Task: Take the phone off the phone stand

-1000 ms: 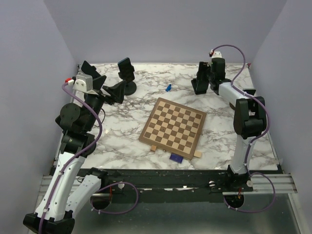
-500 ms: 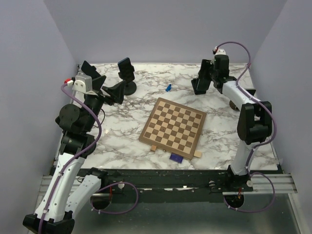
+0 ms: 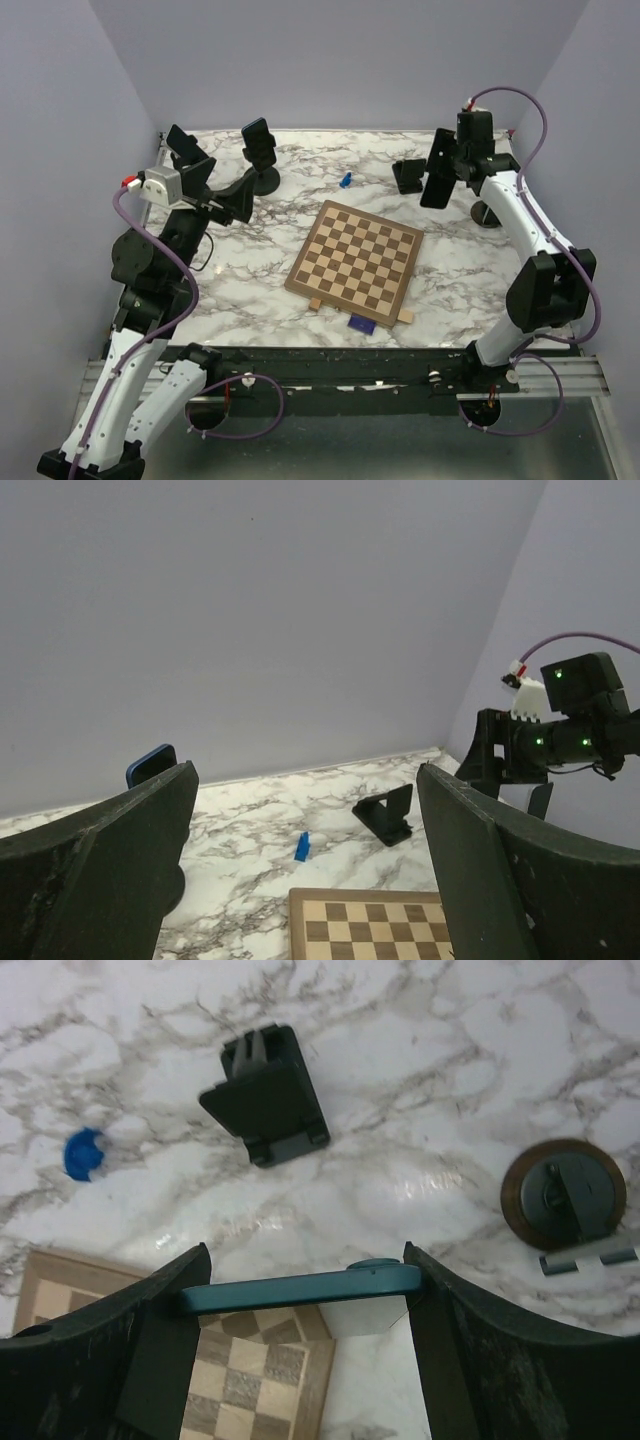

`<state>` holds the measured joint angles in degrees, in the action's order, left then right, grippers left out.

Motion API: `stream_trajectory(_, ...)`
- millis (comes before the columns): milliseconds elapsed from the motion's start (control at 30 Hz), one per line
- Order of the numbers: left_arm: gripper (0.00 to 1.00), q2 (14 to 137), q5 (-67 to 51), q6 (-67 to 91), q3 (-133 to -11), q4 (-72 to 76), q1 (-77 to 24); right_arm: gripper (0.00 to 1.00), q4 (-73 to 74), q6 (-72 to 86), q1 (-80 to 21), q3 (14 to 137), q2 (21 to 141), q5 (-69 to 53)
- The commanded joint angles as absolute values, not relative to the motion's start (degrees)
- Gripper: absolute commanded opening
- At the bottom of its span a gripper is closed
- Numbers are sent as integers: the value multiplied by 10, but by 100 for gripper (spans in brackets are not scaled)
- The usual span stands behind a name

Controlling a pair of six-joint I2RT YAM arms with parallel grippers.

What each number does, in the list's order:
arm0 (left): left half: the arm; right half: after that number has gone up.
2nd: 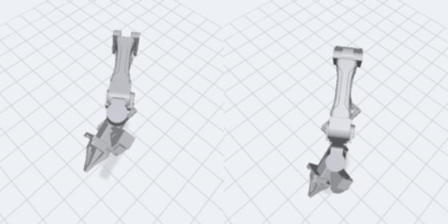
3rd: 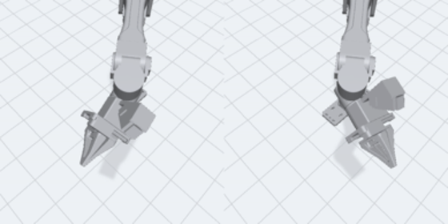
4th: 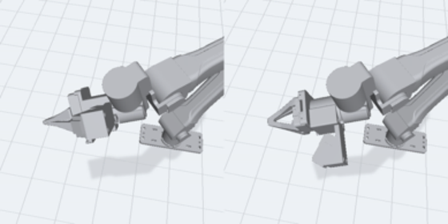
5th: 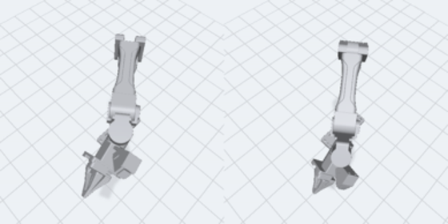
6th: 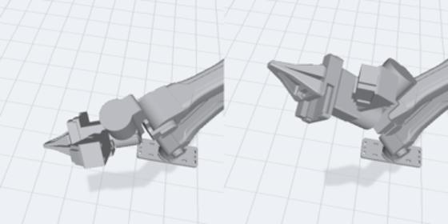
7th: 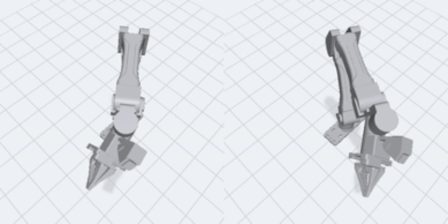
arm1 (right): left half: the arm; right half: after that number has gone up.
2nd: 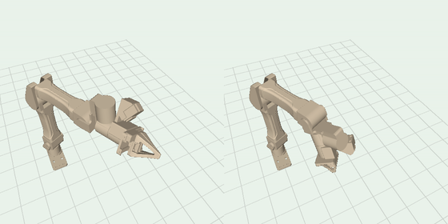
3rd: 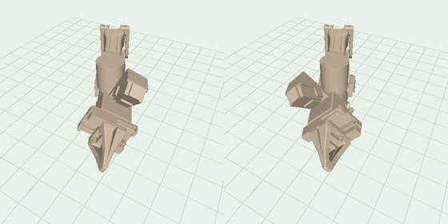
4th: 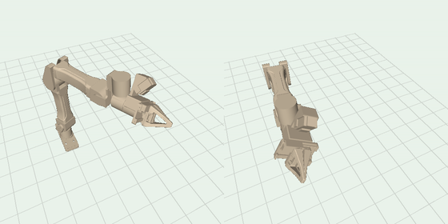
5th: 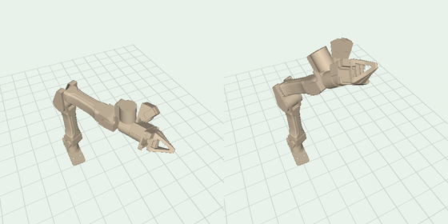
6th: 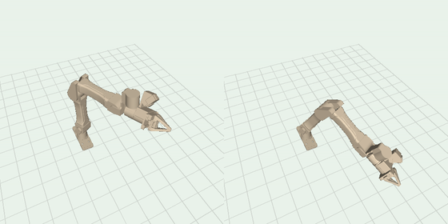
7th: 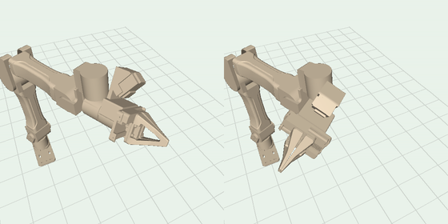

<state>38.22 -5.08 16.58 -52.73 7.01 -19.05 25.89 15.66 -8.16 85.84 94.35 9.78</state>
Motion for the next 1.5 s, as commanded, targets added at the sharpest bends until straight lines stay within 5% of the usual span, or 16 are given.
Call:
stream_trajectory(0,98,367,-27,150,-538,59,-208,1,421,175,-80,842,909,140)
stream_trajectory(333,99,358,-7,138,-533,63,-249,1,608,174,-80,823,961,152)
stream_trajectory(1000,98,360,19,122,-524,69,-281,1,549,192,-87,671,1002,123)
stream_trajectory(1467,99,369,18,122,-525,68,-281,38,518,189,-103,640,1011,101)
